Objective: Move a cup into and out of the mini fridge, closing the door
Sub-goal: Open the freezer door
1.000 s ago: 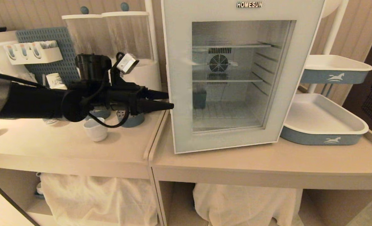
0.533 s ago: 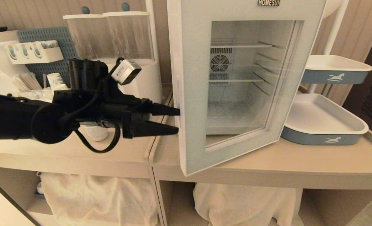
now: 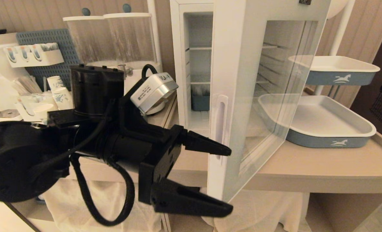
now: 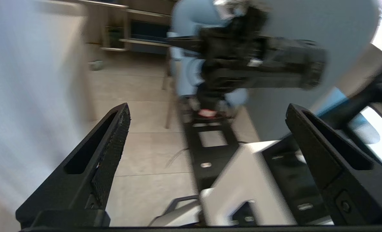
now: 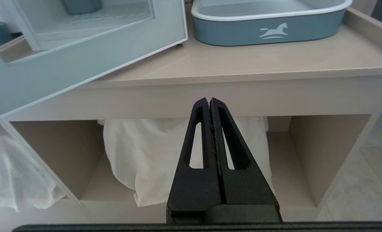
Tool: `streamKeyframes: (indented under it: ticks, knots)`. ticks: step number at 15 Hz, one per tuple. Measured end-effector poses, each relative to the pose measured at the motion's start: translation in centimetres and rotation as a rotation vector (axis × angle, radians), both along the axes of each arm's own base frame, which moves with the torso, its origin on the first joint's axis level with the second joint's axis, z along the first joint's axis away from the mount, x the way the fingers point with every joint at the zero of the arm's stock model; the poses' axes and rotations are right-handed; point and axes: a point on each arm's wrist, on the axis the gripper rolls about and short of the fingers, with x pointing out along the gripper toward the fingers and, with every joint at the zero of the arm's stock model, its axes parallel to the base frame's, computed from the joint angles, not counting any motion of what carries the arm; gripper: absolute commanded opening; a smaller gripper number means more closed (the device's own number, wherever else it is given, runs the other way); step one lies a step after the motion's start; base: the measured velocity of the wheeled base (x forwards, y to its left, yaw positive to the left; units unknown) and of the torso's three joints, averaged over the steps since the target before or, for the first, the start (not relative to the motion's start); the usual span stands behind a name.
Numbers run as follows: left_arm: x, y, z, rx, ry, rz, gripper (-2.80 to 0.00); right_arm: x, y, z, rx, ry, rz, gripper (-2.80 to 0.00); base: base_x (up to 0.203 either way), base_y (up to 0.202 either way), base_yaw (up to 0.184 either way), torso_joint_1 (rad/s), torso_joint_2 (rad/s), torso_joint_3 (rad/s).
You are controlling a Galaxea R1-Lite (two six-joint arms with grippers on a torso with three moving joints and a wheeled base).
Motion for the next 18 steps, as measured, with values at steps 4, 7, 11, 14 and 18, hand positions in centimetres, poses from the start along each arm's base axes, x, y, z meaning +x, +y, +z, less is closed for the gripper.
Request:
streamKeyframes:
  ticks: [4, 7, 11, 14, 18]
  knots:
    - [-3.9, -1.1, 1.0, -0.009, 0.0, -0.092, 0.0, 0.0, 0.0, 0.0, 0.0, 0.001, 0.001, -2.8, 0.0, 0.0, 0.0, 0.0, 0.0, 0.0]
    - [-6.0, -1.3, 1.3, -0.014, -0.018, -0.114, 0.0, 0.0, 0.0, 0.0, 0.0, 0.0, 0.001, -2.8, 0.0, 0.0, 0.0, 0.0, 0.0, 0.0]
    - [-6.0, 0.5, 1.0, -0.012, -0.038, -0.017, 0.0, 0.0, 0.0, 0.0, 0.0, 0.0, 0.001, -2.8, 0.0, 0.0, 0.0, 0.0, 0.0, 0.0]
    - [-4.2, 2.6, 1.3, -0.036, -0.074, 0.139, 0.0, 0.0, 0.0, 0.0, 0.0, 0.0, 0.0, -2.8, 0.0, 0.0, 0.0, 0.0, 0.0, 0.0]
    - [-1.6, 3.8, 1.3, -0.063, -0.114, 0.248, 0.0, 0.0, 0.0, 0.0, 0.0, 0.0, 0.0, -2.8, 0.0, 0.0, 0.0, 0.0, 0.0, 0.0]
